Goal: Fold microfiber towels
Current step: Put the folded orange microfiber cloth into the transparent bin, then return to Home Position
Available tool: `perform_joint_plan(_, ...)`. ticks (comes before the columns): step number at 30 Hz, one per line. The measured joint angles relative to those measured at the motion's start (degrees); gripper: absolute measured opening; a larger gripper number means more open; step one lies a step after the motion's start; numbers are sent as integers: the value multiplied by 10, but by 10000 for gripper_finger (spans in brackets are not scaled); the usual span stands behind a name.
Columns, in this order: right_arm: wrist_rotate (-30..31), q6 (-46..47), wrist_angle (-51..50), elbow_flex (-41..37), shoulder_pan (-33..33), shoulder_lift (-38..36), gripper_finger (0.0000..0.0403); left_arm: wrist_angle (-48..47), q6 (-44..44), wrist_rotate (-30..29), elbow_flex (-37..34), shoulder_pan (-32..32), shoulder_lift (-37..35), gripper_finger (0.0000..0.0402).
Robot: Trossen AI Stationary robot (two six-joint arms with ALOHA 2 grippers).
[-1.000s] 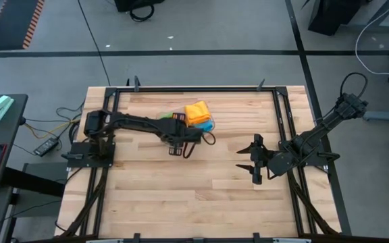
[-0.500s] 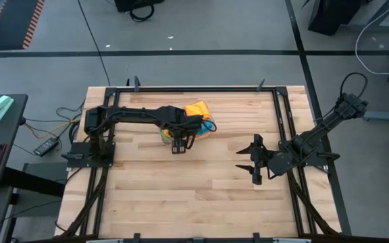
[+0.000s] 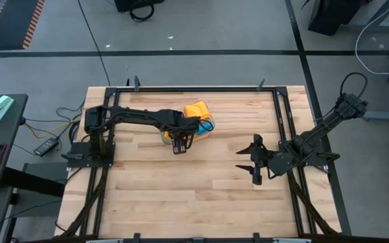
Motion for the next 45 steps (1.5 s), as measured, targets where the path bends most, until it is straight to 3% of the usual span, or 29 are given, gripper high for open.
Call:
perform_joint_plan(10, 0, 2, 1, 0, 0, 0, 243, -5, -13, 5, 9, -2, -29, 180)
perform_joint_plan(23, 0, 1, 3, 0, 0, 0, 243, -78, -22, 3, 83, -16, -73, 214)
perform_joint_plan(29, -17, -1, -24, 0, 0, -1, 243, -49, -18, 2, 92, -24, -98, 204)
perform_joint_plan(38, -21, -78, 7, -8, 4, -32, 240, 128, 28, 5, -13, -80, -170, 145)
perform_joint_plan(45, -86, -147, 83, -62, -28, -102, 199, 257, 14, 11, -128, -91, -263, 106)
